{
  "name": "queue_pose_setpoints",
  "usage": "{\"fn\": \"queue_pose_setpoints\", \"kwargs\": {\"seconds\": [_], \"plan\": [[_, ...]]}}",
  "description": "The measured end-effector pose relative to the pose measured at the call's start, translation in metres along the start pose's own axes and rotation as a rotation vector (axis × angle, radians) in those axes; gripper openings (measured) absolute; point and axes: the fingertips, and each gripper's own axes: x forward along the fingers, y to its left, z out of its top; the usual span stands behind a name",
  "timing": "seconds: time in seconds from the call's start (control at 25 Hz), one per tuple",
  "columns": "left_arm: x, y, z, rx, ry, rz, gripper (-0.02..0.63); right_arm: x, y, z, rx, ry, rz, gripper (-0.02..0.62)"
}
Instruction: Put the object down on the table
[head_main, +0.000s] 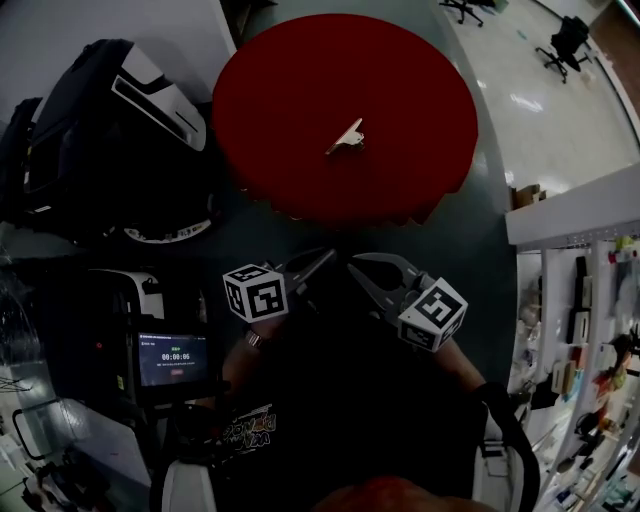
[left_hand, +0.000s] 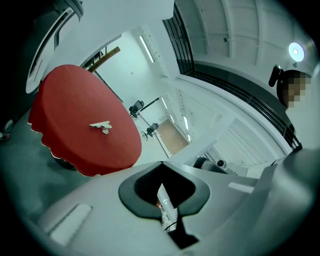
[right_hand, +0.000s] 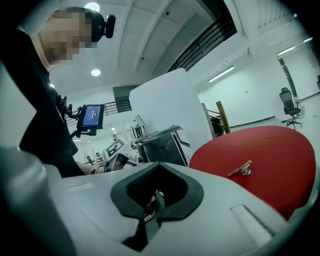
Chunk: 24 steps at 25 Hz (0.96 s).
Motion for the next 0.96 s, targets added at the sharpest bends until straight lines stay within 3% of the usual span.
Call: {"fn": "queue_pose_setpoints", "kwargs": {"seconds": [0.28, 0.44, 0.6, 0.8, 0.96], "plan": [[-0.009, 0.010, -0.002, -0.033, -0.032, 0.018, 0.014, 0.008, 0.008, -0.007, 0.021, 0.015, 0.032, 0.002], [0.001, -0.005, -0.014, -0.021, -0.050, 0.037, 0.014, -0.014, 0.012, -0.005, 0.012, -0.002, 0.078, 0.002], [-0.013, 0.015, -0.004, -0.036, -0.072, 0.054, 0.015, 0.010, 0.012, -0.010, -0.006, 0.009, 0.095, 0.002], [0.027, -0.057, -0.071, -0.034, -0.036, 0.044, 0.015, -0.093, 0.029, -0.026, 0.004, -0.012, 0.092, 0.002], [0.055, -0.079, -0.099, -0.013, -0.021, 0.038, 0.015, -0.143, 0.019, -0.037, 0.019, -0.038, 0.052, 0.002]]}}
